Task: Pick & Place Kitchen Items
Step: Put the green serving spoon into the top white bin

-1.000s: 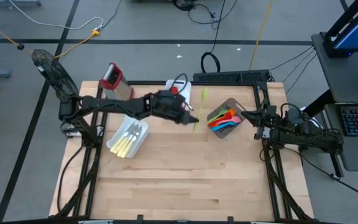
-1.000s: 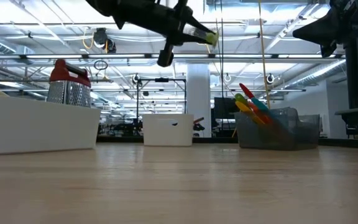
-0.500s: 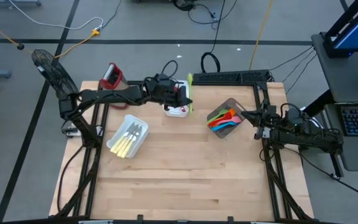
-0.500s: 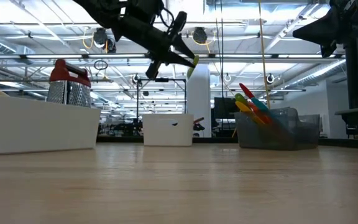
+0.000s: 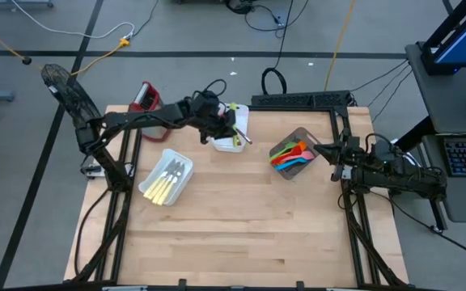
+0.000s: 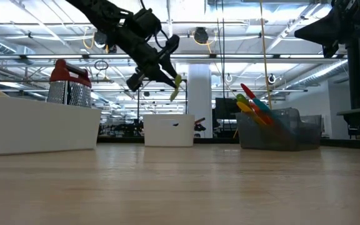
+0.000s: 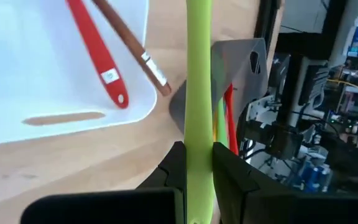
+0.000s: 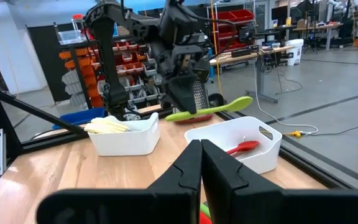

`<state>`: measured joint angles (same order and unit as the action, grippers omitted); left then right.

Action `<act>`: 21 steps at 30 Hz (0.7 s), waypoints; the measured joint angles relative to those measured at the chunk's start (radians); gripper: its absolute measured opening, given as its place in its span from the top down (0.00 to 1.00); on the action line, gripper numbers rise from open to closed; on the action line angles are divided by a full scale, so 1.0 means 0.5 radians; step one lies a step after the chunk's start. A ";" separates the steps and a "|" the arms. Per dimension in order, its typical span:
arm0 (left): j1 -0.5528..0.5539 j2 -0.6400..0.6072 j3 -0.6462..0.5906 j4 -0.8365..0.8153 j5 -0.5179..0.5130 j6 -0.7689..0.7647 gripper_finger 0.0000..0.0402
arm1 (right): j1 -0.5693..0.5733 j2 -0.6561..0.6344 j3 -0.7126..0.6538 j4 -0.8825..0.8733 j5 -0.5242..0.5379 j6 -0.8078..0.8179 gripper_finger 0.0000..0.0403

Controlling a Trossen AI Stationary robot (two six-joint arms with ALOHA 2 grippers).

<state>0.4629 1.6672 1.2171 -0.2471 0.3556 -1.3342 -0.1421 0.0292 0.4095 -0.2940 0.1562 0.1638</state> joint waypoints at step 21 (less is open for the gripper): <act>0.147 0.149 -0.001 0.016 0.163 -0.498 0.88 | 0.000 -0.001 0.000 0.010 0.000 0.003 0.99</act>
<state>0.5366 1.7416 1.2167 -0.2393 0.4371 -1.5831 -0.1421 0.0288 0.4095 -0.2892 0.1562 0.1654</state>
